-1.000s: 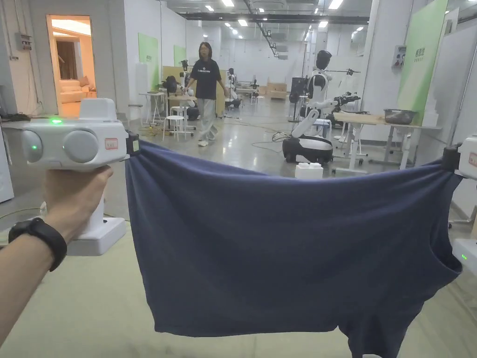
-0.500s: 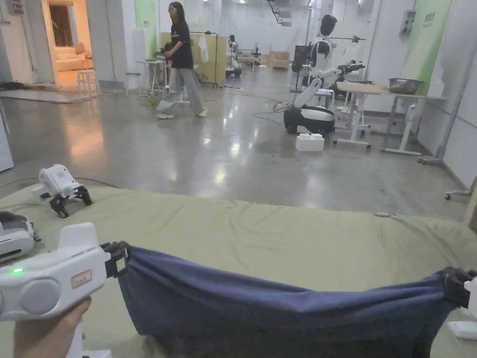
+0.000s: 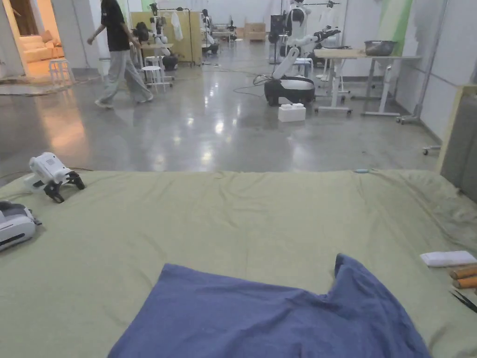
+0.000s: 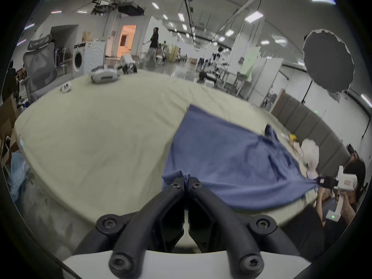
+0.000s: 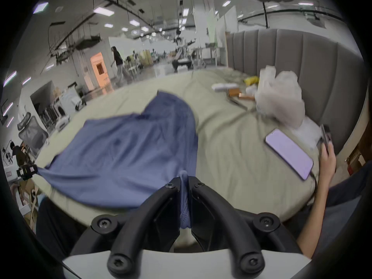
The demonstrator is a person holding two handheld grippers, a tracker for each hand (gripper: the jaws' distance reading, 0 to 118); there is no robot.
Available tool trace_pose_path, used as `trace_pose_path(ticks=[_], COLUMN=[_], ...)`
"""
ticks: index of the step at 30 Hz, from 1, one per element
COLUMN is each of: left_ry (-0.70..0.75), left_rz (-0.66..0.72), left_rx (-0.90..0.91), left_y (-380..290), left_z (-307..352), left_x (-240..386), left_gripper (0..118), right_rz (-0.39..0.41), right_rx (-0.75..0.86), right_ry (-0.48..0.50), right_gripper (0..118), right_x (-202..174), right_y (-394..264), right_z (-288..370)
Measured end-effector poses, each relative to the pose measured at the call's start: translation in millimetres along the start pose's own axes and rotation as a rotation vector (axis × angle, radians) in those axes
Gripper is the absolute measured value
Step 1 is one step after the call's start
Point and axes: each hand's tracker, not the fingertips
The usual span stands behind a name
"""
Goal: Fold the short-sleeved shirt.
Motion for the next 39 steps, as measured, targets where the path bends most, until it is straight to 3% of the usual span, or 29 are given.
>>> trace_pose_path(ticks=[2, 4, 5, 7, 8, 9, 12, 17, 20, 22, 23, 24, 26, 27, 28, 29, 30, 38, 39], left_ry=[0.026, 0.004, 0.010, 0.049, 0.059, 0.092, 0.146, 0.117, 0.116, 0.123, 0.119, 0.102, 0.106, 0.098, 0.092, 0.092, 0.084, 0.059, 0.053], left_rz=[-0.020, 0.009, 0.017, -0.009, -0.015, -0.022, -0.123, -0.315, -0.311, -0.307, -0.307, -0.331, -0.345, -0.360, -0.372, -0.371, -0.377, -0.360, -0.341], left_rx=[-0.031, -0.072, -0.079, -0.116, -0.113, -0.092, 0.108, 0.561, 0.686, 0.666, 0.680, 0.719, 0.722, 0.720, 0.712, 0.712, 0.710, 0.682, 0.626], left_y=[-11, -16, -16, -15, -14, -11, 18, 51, 59, 62, 65, 62, 60, 61, 61, 61, 60, 64, 66], left_z=[-2, -5, -8, -15, -17, -15, 21, 113, 147, 166, 171, 178, 188, 188, 190, 191, 192, 185, 178], left_x=[-5, -3, -4, -5, -6, -4, 28, 113, 152, 171, 177, 180, 188, 186, 188, 189, 188, 177, 168], left_gripper=[0, 3, 18, 81, 98, 100, 99, 99, 99, 96, 92, 78, 43, 21, 11, 5, 0, 0, 4], right_rz=[0.020, 0.089, 0.098, 0.144, 0.133, 0.119, 0.096, 0.091, 0.092, 0.131, 0.157, 0.179, 0.212, 0.213, 0.217, 0.212, 0.209, 0.188, 0.181], right_rx=[-0.025, -0.052, -0.027, -0.050, -0.088, -0.107, 0.064, 0.422, 0.566, 0.597, 0.615, 0.638, 0.639, 0.645, 0.658, 0.666, 0.663, 0.673, 0.668], right_ry=[-0.016, -0.054, -0.058, -0.064, -0.079, -0.071, -0.067, 0.049, 0.111, 0.119, 0.108, 0.097, 0.108, 0.105, 0.097, 0.090, 0.104, 0.110, 0.115], right_gripper=[4, 5, 10, 68, 83, 81, 81, 81, 81, 75, 68, 56, 33, 12, 1, 1, 0, 0, 0], right_x=[-4, -10, -13, -15, -15, -16, -31, -76, -100, -115, -121, -127, -134, -137, -140, -140, -140, -137, -136], right_y=[-12, -15, -17, -16, -15, -14, 1, 37, 47, 53, 54, 55, 57, 57, 55, 55, 56, 60, 60], right_z=[-2, -7, -7, -12, -14, -11, 25, 110, 144, 158, 165, 172, 177, 180, 181, 181, 181, 172, 168])
